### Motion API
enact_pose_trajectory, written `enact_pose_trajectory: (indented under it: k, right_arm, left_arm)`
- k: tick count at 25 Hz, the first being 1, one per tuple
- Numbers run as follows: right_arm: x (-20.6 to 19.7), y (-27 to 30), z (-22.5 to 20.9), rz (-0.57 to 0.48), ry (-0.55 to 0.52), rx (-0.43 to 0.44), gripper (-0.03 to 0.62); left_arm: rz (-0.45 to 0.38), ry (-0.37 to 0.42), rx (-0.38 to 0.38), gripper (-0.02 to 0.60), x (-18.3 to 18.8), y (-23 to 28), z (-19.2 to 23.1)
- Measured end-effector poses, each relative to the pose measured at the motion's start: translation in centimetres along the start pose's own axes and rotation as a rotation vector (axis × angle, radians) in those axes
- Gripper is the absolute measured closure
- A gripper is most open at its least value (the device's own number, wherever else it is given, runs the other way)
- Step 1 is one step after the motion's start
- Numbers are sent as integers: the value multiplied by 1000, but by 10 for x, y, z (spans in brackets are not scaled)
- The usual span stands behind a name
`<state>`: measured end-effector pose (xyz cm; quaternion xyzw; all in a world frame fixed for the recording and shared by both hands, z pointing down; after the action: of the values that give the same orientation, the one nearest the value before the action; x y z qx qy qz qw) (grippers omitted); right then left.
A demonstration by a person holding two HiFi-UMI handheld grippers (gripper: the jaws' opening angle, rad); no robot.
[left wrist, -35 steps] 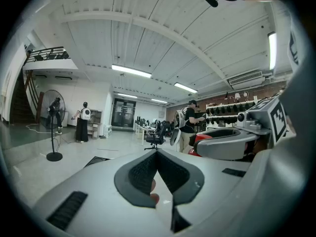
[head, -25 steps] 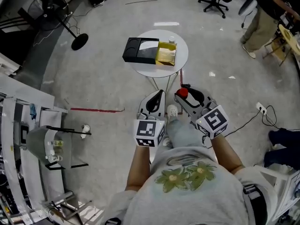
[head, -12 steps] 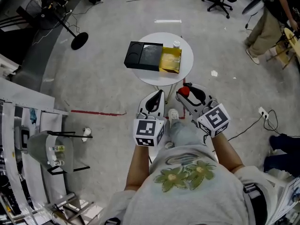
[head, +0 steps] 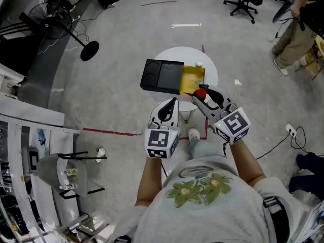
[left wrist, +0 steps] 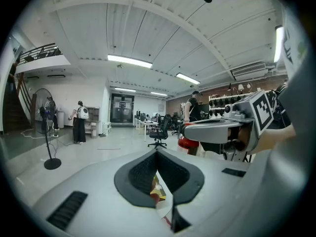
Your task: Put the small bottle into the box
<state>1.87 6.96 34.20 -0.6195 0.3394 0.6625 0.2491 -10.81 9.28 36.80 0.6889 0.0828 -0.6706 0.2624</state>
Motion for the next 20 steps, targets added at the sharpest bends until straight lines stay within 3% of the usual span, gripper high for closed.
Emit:
enact_pose_trajectory:
  k: [11, 20]
  right_arm:
    - [21, 49, -71, -27, -13, -15, 434]
    - [6, 73, -105, -6, -8, 10, 433]
  left_arm:
    - [39, -21, -18, 577, 7, 68, 27]
    - [44, -23, -8, 577, 2, 109, 35]
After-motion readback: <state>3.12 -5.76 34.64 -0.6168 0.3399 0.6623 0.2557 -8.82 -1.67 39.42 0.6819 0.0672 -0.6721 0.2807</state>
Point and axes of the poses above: the fingertips, and each gripper's own axes: y forward along the fingers, z to its left, x out of its top, the point moved 5 cm from there along -y, backward along the fingers, and after that the axes turned 1 degree about z, right-handed, at the moved point
